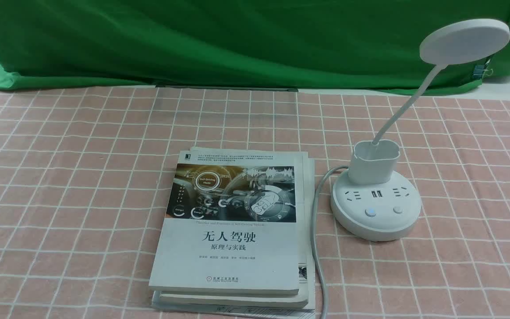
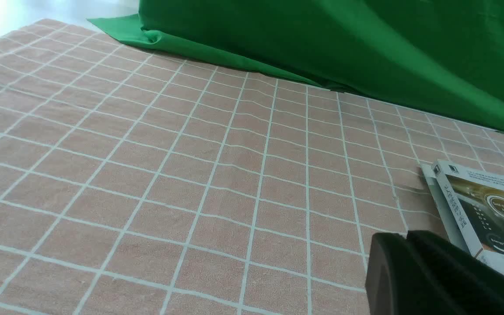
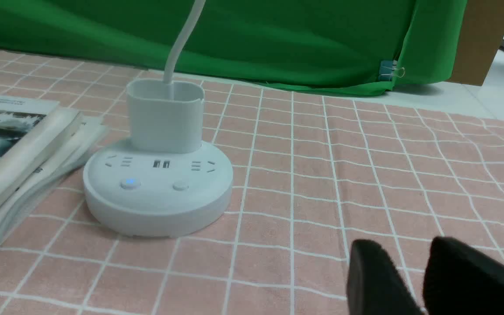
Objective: Turn on the table lamp on the pink coffee tablecloth with your hand.
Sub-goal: 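Press the button on the base of the white desk lamp with the right gripper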
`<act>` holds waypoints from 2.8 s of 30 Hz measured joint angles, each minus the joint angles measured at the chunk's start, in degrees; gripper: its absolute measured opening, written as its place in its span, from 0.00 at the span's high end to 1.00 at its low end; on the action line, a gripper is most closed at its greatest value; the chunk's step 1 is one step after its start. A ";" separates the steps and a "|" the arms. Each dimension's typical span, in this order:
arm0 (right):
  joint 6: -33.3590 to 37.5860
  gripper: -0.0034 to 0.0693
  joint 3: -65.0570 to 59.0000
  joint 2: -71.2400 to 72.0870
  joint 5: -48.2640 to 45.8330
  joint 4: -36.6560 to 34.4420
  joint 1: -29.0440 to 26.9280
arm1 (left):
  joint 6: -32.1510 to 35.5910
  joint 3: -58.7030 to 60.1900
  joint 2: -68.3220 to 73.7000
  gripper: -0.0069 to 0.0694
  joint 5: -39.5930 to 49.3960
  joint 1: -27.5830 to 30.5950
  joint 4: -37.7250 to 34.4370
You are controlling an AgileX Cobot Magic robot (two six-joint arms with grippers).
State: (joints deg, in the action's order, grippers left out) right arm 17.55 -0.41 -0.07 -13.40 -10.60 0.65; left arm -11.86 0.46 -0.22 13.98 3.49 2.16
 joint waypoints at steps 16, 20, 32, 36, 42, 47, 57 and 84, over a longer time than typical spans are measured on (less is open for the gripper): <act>0.00 0.62 0.00 0.00 0.00 0.00 0.00 | 0.06 0.00 0.00 0.88 0.00 0.00 0.00; 0.00 0.62 0.00 0.00 0.00 0.00 0.00 | 0.06 0.00 0.00 0.88 0.00 0.00 0.00; 0.00 0.62 0.00 0.00 0.00 0.00 0.00 | 0.06 0.00 0.00 0.88 0.00 0.00 0.00; 0.00 0.62 0.00 0.00 0.00 0.00 0.00 | 0.06 0.00 0.00 0.88 0.00 0.00 0.00; -0.05 0.62 0.00 0.00 -0.05 0.00 0.00 | -0.12 0.00 0.00 0.88 0.00 0.00 0.00; -0.05 0.62 0.00 0.00 0.01 0.00 0.00 | -0.02 0.00 0.00 0.88 0.00 0.00 0.00; -0.05 0.62 0.00 0.00 0.55 0.00 0.00 | -0.02 0.00 0.00 0.88 0.00 0.00 0.00; -30.16 0.71 1.15 -0.63 12.75 -4.89 0.00 | 0.01 0.00 0.00 0.88 0.00 0.00 0.00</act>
State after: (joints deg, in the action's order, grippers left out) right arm -12.61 0.75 -0.70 -0.65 -15.49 0.65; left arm -11.85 0.46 -0.22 13.98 3.49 2.16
